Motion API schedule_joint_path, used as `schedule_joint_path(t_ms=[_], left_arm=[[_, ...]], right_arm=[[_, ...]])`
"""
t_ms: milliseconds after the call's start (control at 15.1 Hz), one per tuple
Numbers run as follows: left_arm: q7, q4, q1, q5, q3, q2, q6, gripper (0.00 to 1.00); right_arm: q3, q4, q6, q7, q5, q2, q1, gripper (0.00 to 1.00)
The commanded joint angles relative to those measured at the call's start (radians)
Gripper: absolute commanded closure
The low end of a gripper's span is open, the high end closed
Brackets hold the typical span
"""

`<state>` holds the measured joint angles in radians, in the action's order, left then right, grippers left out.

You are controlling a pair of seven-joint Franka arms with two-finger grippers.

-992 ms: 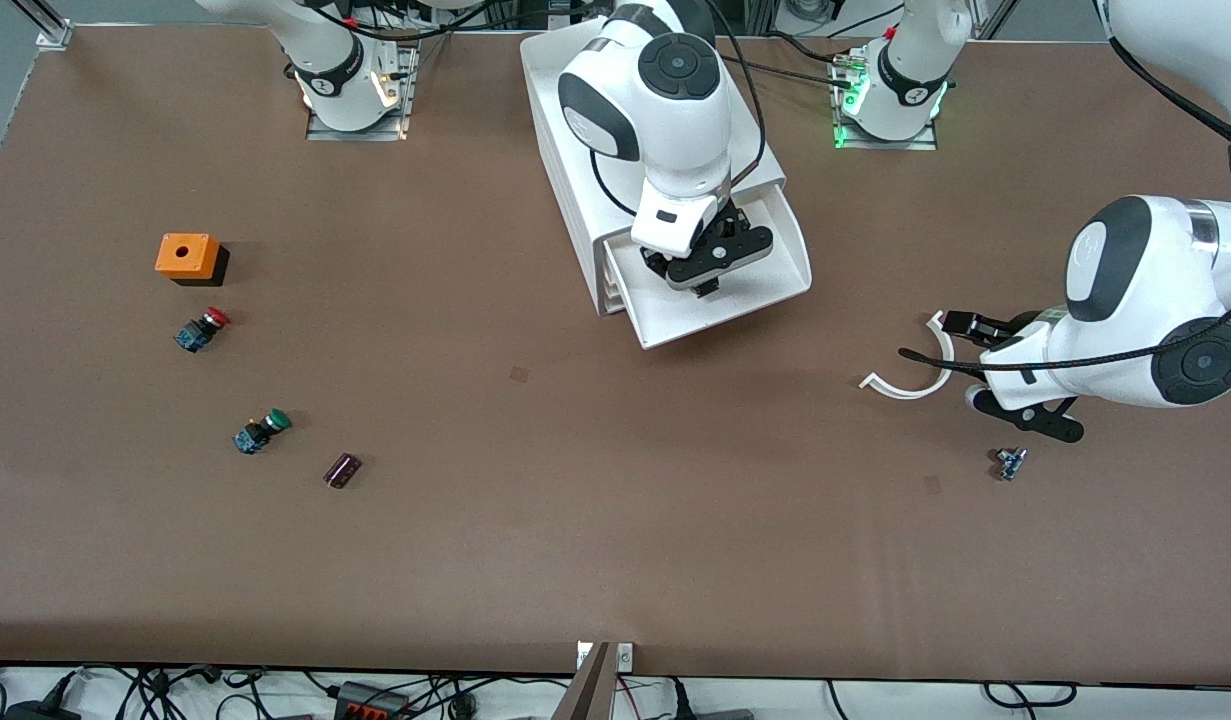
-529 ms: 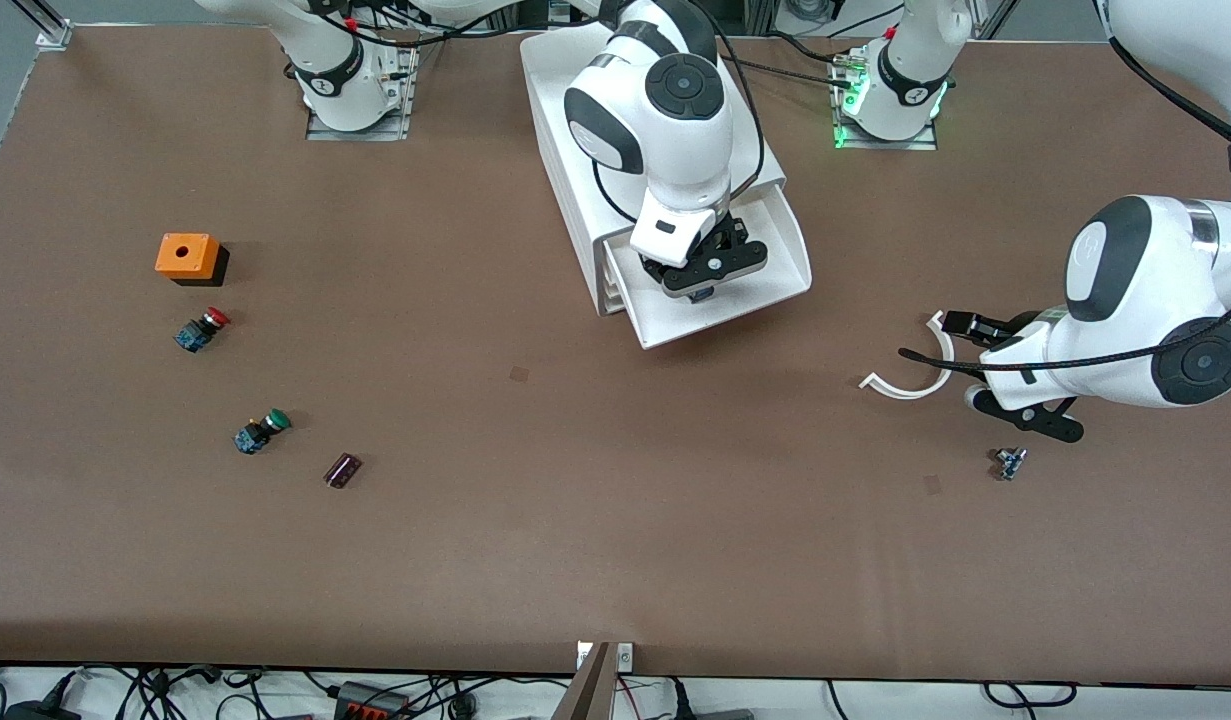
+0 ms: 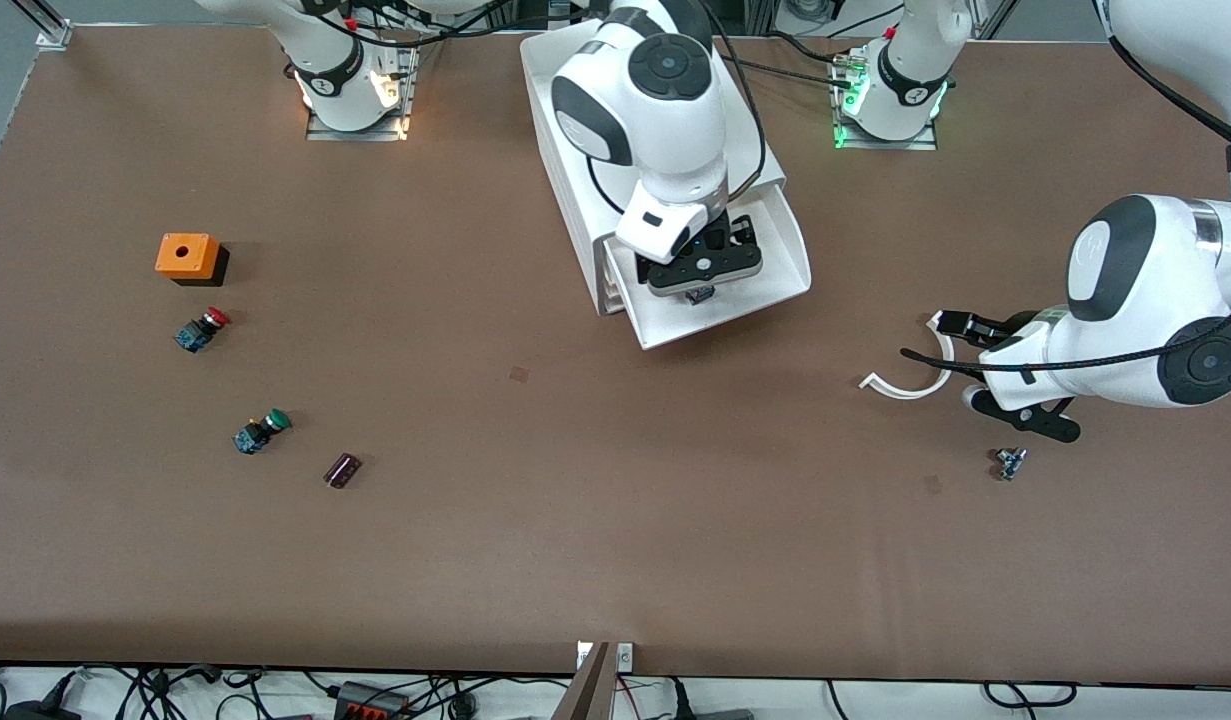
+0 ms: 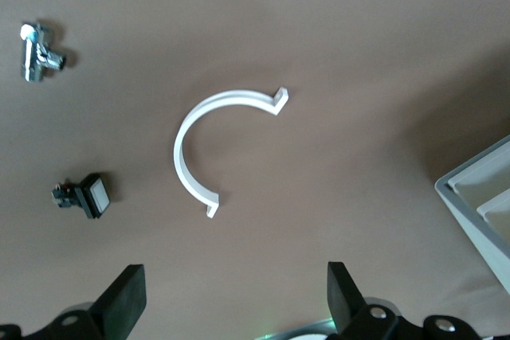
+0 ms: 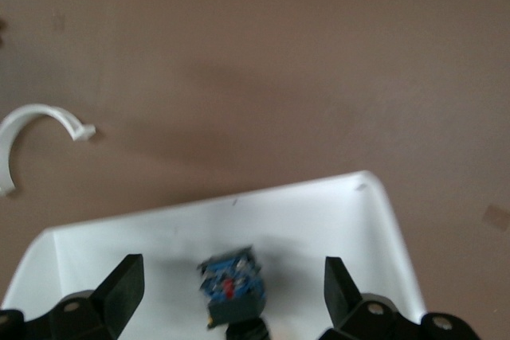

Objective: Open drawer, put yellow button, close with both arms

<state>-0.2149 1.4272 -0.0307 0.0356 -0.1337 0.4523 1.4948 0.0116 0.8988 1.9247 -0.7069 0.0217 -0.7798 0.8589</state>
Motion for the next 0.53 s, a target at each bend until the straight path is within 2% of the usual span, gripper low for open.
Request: schedule_joint_path(t_ms=[0, 132, 331, 463], left_arm=[[0.014, -0.183, 0.008, -0.014, 0.002, 0.077, -0.019, 0.0], [0.057, -0.22, 0.014, -0.013, -0.003, 0.08, -0.027, 0.0], [0.326, -0.22, 0.051, -0.019, -0.004, 0.075, -0.028, 0.0], [0.464, -0.217, 0.075, -0.11, -0.013, 0.074, -0.019, 0.0]], right_arm=[[-0.013, -0.014, -0.05, -0.002, 0.014, 0.048, -0.096, 0.0], [-0.006, -0.014, -0.108, 0.047, 0.01, 0.062, -0.155, 0.0], [0.008, 0.0, -0.138, 0.162, 0.0, 0.08, -0.265, 0.0], [0.008, 0.012, -0.139, 0.249, 0.01, 0.079, -0.36, 0.0]])
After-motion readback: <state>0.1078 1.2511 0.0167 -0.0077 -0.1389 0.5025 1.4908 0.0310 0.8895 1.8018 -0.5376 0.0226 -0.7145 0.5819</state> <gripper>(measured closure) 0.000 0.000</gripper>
